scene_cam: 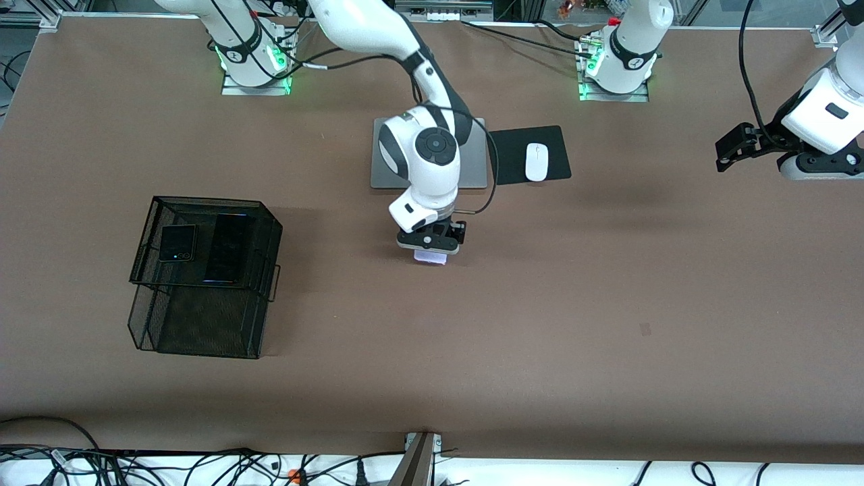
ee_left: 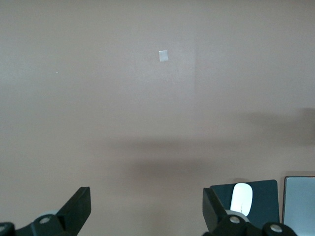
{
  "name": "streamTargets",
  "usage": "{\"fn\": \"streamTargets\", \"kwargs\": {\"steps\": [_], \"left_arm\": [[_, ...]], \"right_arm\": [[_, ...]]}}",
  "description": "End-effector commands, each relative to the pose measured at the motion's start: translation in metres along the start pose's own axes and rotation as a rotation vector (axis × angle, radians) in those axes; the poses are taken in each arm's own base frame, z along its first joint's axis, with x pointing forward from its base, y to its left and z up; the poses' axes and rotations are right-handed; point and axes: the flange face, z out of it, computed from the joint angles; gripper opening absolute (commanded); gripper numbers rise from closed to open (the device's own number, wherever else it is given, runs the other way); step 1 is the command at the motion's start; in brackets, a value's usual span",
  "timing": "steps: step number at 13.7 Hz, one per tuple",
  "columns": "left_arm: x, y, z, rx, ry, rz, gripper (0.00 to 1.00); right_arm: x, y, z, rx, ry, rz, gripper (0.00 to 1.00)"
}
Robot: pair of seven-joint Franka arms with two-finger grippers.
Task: Place phones with both arms
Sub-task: 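Grasp the white Huawei phone with the right gripper, then carry the white phone with the right gripper over the basket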
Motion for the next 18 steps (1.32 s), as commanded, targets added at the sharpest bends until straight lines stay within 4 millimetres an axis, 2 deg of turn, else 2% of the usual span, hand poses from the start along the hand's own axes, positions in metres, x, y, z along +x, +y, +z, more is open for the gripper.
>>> {"fn": "streamTargets", "kwargs": {"steps": [1,3,4,6,8,12,14,18], "left_arm": [[-0.003,0.001,-0.008,-0.020,-0.004,0.017,1.00],[-0.002,0.000,-0.007,-0.021,-0.005,0.017,1.00],[-0.003,-0.001,-0.008,-0.021,-0.004,0.015,1.00],[-0.002,0.000,-0.007,-0.021,-0.005,0.015,1.00],[-0.002,-0.001,-0.007,-0.021,-0.005,0.014,1.00],[-0.002,-0.001,-0.007,-0.018,-0.004,0.014,1.00],[-0.001,-0.001,-0.007,-0.012,0.000,0.016,1.00],[-0.001,0.000,-0.007,-0.011,0.001,0.017,1.00]], "right_arm": [[0.038,0.038,-0.070,0.016,-0.092,-0.018,0.00],[0.086,0.093,-0.100,0.032,-0.140,-0.058,0.00],[0.117,0.133,-0.108,0.034,-0.161,-0.077,0.00],[0.170,0.214,-0.106,0.011,-0.184,-0.128,0.00],[0.210,0.286,-0.106,0.000,-0.169,-0.203,0.00],[0.264,0.427,-0.091,-0.013,-0.164,-0.360,0.00],[0.283,0.466,-0.071,-0.035,-0.107,-0.438,0.00],[0.293,0.494,0.001,0.062,-0.091,-0.458,0.00]]}}
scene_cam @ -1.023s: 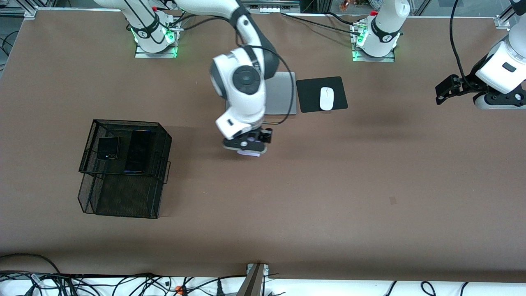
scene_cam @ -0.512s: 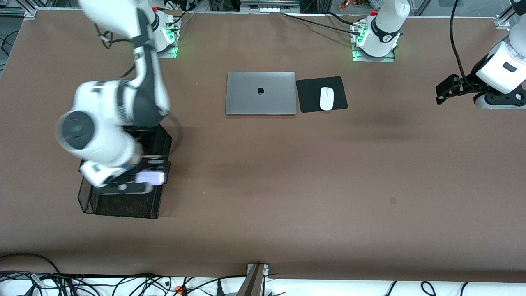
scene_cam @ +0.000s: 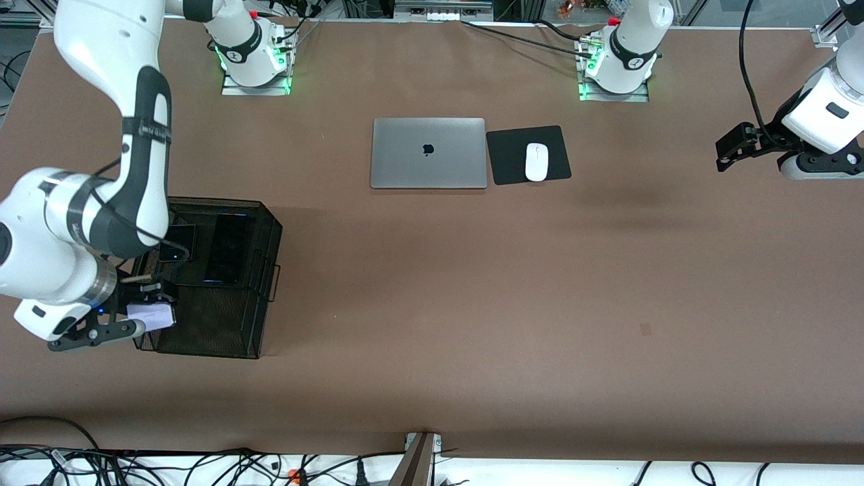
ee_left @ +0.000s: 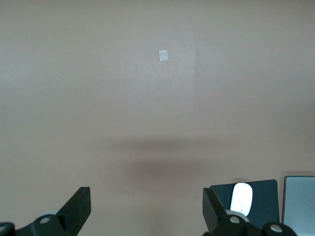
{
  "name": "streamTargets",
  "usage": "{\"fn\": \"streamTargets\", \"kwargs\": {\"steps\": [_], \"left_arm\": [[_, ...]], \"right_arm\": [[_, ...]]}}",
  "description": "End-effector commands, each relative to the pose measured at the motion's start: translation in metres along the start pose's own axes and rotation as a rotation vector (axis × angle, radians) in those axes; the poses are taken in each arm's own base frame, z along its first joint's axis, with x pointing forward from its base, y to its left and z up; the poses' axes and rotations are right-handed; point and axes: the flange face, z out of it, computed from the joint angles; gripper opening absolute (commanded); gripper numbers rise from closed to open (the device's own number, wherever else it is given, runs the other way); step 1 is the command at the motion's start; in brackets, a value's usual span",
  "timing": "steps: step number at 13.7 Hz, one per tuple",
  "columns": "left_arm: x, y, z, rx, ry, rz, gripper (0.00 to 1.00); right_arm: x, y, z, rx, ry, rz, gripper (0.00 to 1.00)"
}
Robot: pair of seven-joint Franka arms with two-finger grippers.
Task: Place phones with both arms
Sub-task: 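Carry the white phone with the right gripper over the basket, then lower the white phone into the basket and open the right gripper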
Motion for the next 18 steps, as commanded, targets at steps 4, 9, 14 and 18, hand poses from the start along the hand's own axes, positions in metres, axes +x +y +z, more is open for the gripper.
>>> {"fn": "streamTargets", "kwargs": {"steps": [4,9,14,18], "left_arm": [[-0.001,0.010,-0.007,-0.010,0.009,0.029,1.00],[0.000,0.003,-0.006,-0.012,0.008,0.023,1.00],[0.000,0.002,-0.006,-0.012,0.008,0.022,1.00],[0.000,0.000,-0.005,-0.012,0.007,0.017,1.00]], "right_arm": [[0.015,0.004,0.081,0.074,0.083,-0.155,0.00],[0.015,-0.003,0.105,0.138,0.099,-0.097,0.97],[0.002,-0.003,0.063,0.213,0.022,-0.030,1.00],[-0.024,0.000,-0.041,0.189,-0.072,0.029,1.00]]}}
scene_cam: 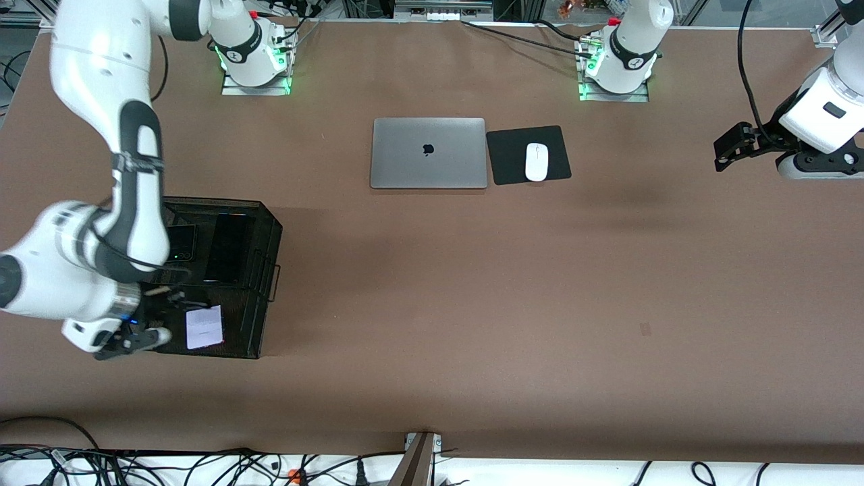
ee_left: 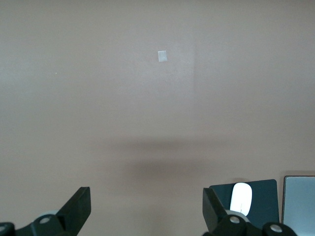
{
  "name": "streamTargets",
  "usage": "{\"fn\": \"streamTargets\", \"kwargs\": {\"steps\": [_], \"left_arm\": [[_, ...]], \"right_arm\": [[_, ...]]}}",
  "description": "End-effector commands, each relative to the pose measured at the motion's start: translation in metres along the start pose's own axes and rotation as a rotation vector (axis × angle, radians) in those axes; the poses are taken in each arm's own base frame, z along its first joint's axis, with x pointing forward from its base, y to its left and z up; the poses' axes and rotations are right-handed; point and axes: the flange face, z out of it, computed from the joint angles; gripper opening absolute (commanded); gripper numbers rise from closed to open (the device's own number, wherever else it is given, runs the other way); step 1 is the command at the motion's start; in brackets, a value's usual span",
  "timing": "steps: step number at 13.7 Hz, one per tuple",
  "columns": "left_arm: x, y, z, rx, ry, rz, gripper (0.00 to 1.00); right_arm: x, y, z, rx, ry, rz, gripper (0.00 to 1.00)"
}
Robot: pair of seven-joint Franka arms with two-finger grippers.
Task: Place phones with both arms
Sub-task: 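Lower the white phone into the basket and open the right gripper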
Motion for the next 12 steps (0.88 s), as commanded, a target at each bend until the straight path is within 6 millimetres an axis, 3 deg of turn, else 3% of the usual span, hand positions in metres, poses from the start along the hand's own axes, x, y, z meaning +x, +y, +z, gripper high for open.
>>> {"fn": "streamTargets", "kwargs": {"steps": [1,5,8,10,12], "left_arm": [[0.000,-0.002,-0.005,-0.013,0.005,0.014,1.00],[0.000,0.000,-0.005,-0.012,0.005,0.019,1.00],[0.000,0.012,-0.011,-0.011,0.017,0.030,1.00],[-0.001,0.020,-0.013,-0.010,0.021,0.041,1.00],[0.000,0.008,-0.012,-0.012,0.017,0.030,1.00]], "right_arm": [[-0.026,-0.033,-0.077,-0.046,-0.044,0.030,1.00],[-0.064,-0.067,-0.159,-0.115,-0.093,0.038,1.00],[-0.094,-0.085,-0.194,-0.168,-0.106,0.083,1.00],[-0.114,-0.080,-0.207,-0.165,-0.094,0.130,1.00],[-0.135,-0.064,-0.212,-0.162,-0.077,0.148,1.00]]}}
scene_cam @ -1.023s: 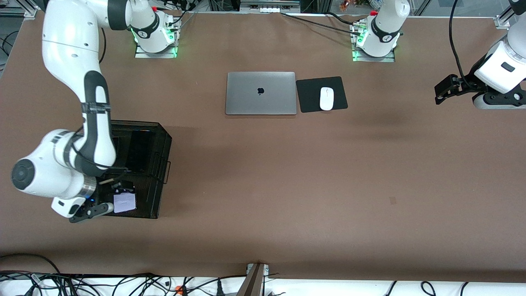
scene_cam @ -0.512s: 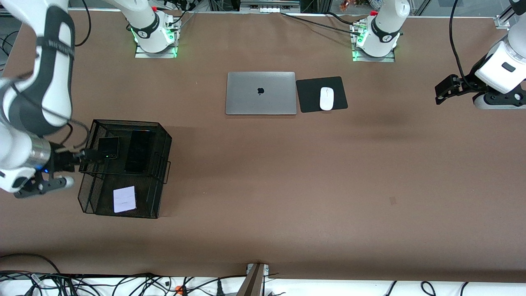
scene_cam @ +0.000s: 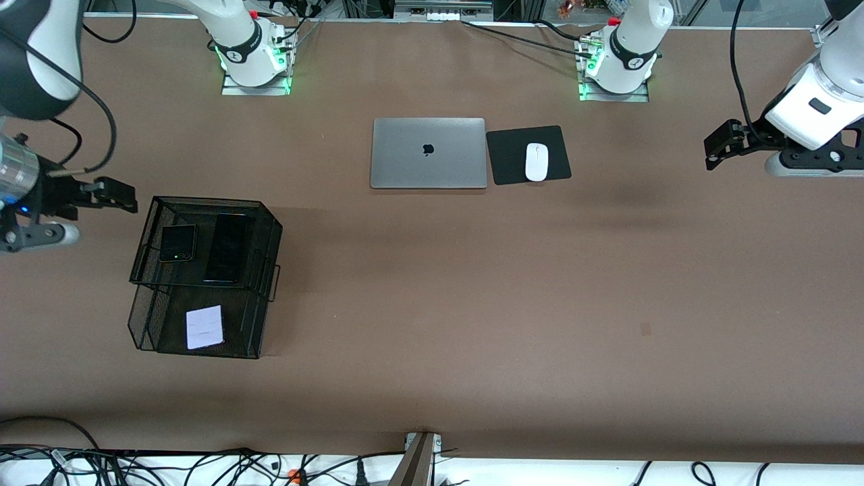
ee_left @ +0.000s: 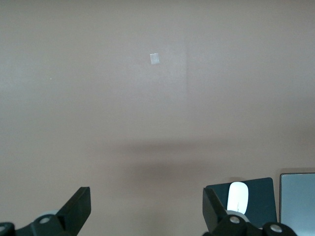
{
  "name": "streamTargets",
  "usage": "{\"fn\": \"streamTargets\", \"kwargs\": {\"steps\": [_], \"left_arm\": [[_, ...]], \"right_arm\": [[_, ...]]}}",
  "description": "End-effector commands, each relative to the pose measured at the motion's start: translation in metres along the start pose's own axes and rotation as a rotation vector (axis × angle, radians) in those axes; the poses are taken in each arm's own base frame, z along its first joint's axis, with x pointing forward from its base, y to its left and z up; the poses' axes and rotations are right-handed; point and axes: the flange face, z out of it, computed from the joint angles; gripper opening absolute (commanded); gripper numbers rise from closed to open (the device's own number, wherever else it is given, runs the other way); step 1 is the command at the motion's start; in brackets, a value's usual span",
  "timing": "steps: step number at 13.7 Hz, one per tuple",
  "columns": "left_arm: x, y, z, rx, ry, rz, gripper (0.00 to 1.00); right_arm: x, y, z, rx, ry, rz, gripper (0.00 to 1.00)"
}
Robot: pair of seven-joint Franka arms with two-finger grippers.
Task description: Place phones with both arms
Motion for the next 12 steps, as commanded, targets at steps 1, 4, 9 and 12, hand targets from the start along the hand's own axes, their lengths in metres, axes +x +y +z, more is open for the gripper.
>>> {"fn": "streamTargets", "kwargs": {"steps": [1,4,9,12], "left_arm": [[0.001,-0.014,-0.006,-0.015,0.005,-0.012,1.00],[0.006,-0.009,-0.005,-0.014,0.007,-0.012,1.00],[0.008,-0.008,-0.004,-0.019,0.005,-0.012,1.00],[0.016,-0.008,0.002,-0.022,0.020,-0.013,1.00]], "right_arm": [[-0.036,0.019,0.004,0.027,0.018,0.026,1.00],[-0.052,0.015,0.003,0.006,0.029,0.091,1.00],[-0.051,0.014,-0.008,0.012,0.042,0.130,1.00],[-0.052,0.012,-0.010,0.016,0.030,0.134,1.00]]}}
